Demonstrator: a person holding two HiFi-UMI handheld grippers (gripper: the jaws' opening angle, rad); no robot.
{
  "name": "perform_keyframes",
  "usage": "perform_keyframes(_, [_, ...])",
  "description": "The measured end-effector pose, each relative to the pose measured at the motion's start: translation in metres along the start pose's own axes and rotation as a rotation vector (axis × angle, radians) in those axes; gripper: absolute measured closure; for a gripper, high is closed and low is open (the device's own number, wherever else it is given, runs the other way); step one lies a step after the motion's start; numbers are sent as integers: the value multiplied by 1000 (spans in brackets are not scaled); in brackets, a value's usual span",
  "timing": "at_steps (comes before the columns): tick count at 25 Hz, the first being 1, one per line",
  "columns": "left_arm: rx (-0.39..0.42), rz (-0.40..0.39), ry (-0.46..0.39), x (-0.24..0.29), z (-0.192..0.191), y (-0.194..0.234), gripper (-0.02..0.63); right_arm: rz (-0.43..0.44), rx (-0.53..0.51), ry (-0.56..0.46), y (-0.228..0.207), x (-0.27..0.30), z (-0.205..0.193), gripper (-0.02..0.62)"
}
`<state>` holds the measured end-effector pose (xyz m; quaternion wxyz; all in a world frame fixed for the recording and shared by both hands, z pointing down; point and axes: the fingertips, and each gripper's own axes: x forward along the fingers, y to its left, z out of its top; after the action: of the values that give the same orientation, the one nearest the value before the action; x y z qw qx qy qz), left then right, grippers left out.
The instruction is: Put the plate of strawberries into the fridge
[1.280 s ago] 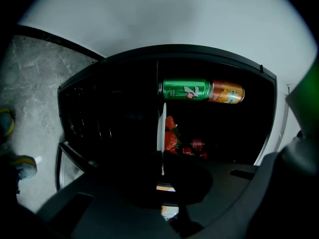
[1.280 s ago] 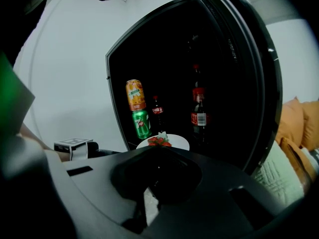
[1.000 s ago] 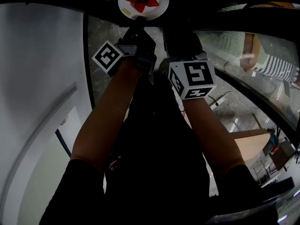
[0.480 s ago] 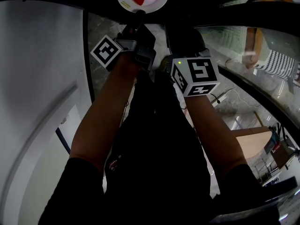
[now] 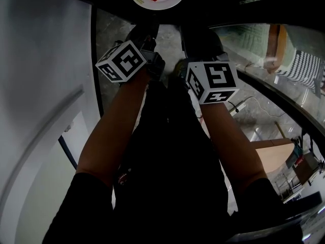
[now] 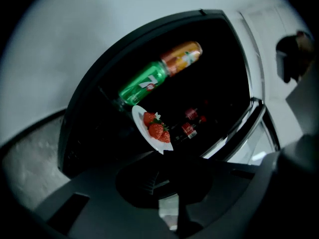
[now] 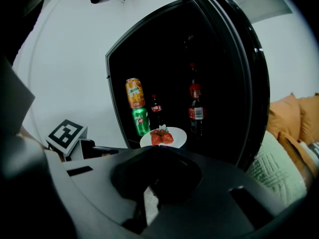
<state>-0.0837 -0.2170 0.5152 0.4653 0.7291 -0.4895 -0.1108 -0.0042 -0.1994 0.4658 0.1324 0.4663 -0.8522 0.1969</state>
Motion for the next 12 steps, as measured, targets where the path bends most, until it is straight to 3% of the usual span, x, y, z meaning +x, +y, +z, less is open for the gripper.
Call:
perform_keyframes(3, [349, 114, 17, -5, 5, -2, 591, -2, 2, -1, 1, -2, -2, 591])
perform_keyframes(6, [623, 208, -30, -11, 18, -8, 592, -4, 3, -5, 1, -4, -3, 591])
perform_keyframes(8, [718, 223, -47, -11, 21, -15, 592, -5, 3, -6, 1, -6, -5, 591])
perform_keyframes(12, [768, 230, -40, -7, 17, -20, 592, -7, 6, -5, 1, -6, -9, 591])
